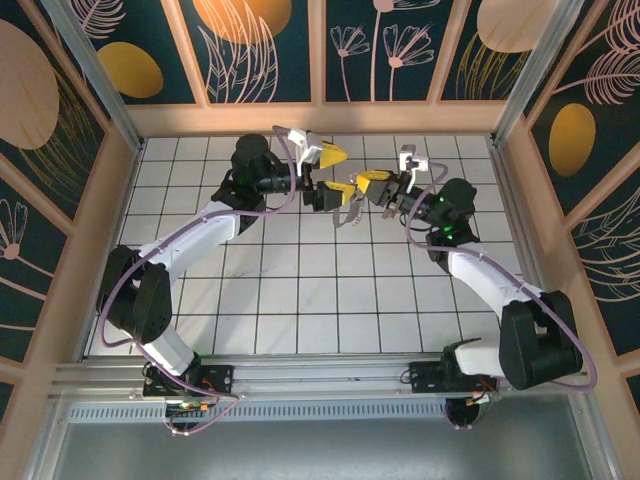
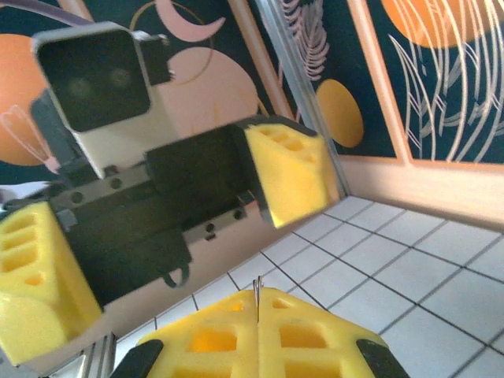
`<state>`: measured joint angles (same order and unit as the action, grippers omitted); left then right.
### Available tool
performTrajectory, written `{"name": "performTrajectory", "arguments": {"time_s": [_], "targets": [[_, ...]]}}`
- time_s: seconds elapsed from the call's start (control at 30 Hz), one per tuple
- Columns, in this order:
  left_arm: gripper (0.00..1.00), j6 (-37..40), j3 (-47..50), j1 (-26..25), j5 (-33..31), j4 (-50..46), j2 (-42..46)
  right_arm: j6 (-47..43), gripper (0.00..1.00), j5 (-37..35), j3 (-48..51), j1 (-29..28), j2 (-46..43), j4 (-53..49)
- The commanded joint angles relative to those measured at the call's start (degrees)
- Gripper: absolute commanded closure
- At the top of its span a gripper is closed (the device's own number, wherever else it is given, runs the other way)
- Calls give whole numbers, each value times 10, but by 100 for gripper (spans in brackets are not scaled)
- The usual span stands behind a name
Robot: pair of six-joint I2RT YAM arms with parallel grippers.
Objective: Put the keys on the keyring
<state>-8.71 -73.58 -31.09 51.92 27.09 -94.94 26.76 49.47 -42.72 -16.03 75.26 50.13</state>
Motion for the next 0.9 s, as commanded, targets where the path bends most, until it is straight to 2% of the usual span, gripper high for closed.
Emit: {"name": "performTrajectory", "arguments": {"time_s": [0.0, 0.2, 0.37, 0.43, 0.53, 0.63, 0.77, 0.87], "targets": [[1, 28, -31, 2, -54, -45, 10, -20, 100, 8, -32, 12, 6, -11], [1, 4, -57, 4, -174, -68, -9, -74, 100, 18, -73, 12, 6, -106], [1, 5, -73, 8, -232, -70, -22, -133, 100, 29, -103, 15, 0, -192], [1, -15, -79, 10, -249, -70, -29, -136, 100, 28, -108, 17, 3, -198], [1, -25, -95, 15, -226, -71, -56, -147, 100, 29, -125, 19, 4, -227], [1, 13, -140, 16, -169, -111, -82, -162, 100, 24, -134, 24, -1, -253], [1, 44, -234, 17, -162, -227, -118, -169, 100, 21, -138, 38, -8, -274], [1, 64, -276, 20, -185, -281, -128, -180, 100, 21, -140, 49, -17, -295]]}}
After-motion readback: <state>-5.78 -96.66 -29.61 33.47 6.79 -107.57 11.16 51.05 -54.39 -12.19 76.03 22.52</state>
